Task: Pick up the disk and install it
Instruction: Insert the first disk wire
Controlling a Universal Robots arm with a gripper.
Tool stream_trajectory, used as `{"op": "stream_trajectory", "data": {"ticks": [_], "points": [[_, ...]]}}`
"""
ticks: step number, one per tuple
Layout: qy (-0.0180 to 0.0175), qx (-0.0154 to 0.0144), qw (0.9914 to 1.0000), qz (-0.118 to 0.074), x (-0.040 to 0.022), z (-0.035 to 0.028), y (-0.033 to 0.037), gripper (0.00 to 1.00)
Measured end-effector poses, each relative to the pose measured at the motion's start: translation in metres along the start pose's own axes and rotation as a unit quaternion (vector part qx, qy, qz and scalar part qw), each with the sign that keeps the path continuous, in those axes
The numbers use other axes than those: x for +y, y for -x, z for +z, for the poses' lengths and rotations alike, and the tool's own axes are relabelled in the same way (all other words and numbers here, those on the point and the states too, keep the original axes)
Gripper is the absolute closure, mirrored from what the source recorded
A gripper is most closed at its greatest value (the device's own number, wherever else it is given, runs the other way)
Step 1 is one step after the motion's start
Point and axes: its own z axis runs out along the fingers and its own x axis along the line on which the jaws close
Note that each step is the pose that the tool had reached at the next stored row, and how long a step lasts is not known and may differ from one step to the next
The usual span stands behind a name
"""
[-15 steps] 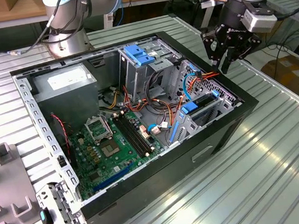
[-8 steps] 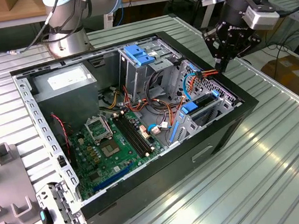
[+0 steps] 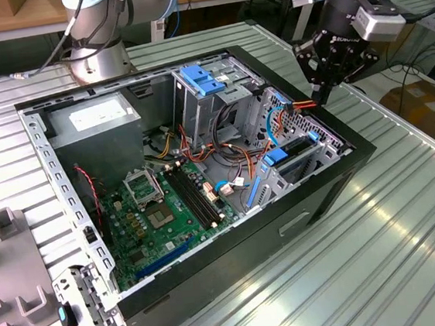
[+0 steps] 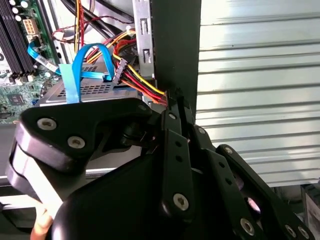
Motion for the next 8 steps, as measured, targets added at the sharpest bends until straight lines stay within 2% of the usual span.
{"op": "stream_trajectory", "data": {"ticks": [3, 5, 8], "points": [[0.0003, 0.0, 0.99999, 0.005, 0.0026, 0.0003, 0.0039, 0.84], [0.0011, 0.0002, 0.99988, 0.016, 0.0027, 0.0004, 0.0041, 0.84], [0.003, 0.0006, 0.99918, 0.04, 0.0028, 0.0008, 0.0043, 0.84]]}}
